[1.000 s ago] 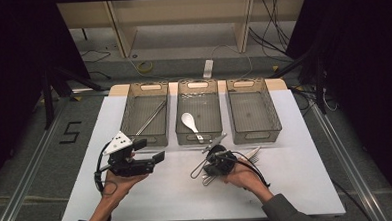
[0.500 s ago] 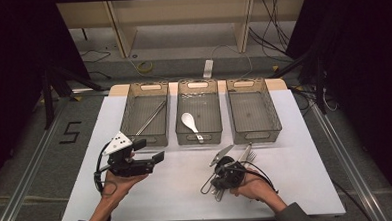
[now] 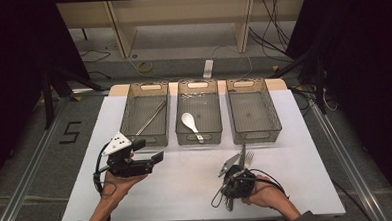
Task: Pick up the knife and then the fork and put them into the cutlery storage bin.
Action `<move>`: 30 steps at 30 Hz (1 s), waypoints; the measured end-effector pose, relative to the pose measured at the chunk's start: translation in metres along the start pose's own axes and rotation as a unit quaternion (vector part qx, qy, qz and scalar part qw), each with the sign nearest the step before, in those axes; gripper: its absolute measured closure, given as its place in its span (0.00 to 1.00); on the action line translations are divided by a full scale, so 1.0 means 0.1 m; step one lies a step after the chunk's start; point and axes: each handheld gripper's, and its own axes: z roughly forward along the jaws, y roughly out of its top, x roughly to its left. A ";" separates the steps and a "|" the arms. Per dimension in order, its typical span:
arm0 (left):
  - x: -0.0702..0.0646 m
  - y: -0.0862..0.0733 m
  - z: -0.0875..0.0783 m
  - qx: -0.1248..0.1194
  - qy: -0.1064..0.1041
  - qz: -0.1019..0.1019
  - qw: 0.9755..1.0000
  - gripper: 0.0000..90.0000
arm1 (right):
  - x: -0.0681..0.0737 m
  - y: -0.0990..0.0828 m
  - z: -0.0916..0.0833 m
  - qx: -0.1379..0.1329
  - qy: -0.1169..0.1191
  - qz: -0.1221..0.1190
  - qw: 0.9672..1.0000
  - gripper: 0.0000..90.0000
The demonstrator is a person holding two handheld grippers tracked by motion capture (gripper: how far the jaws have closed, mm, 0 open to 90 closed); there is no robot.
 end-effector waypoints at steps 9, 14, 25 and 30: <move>0.00 0.00 -0.01 -0.003 0.001 0.001 1.000 0.18 | 0.01 -0.18 -0.10 0.017 -0.001 0.003 1.000 1.00; -0.01 0.00 -0.01 -0.003 0.000 0.002 1.000 0.18 | -0.04 -0.30 -0.17 0.035 0.000 0.004 0.999 1.00; -0.01 0.00 -0.01 -0.003 0.000 0.003 1.000 0.18 | -0.18 -0.49 -0.30 0.057 -0.017 0.031 0.998 1.00; -0.01 0.01 -0.01 -0.003 0.000 0.004 1.000 0.18 | -0.22 -0.53 -0.33 0.062 -0.024 0.036 0.997 1.00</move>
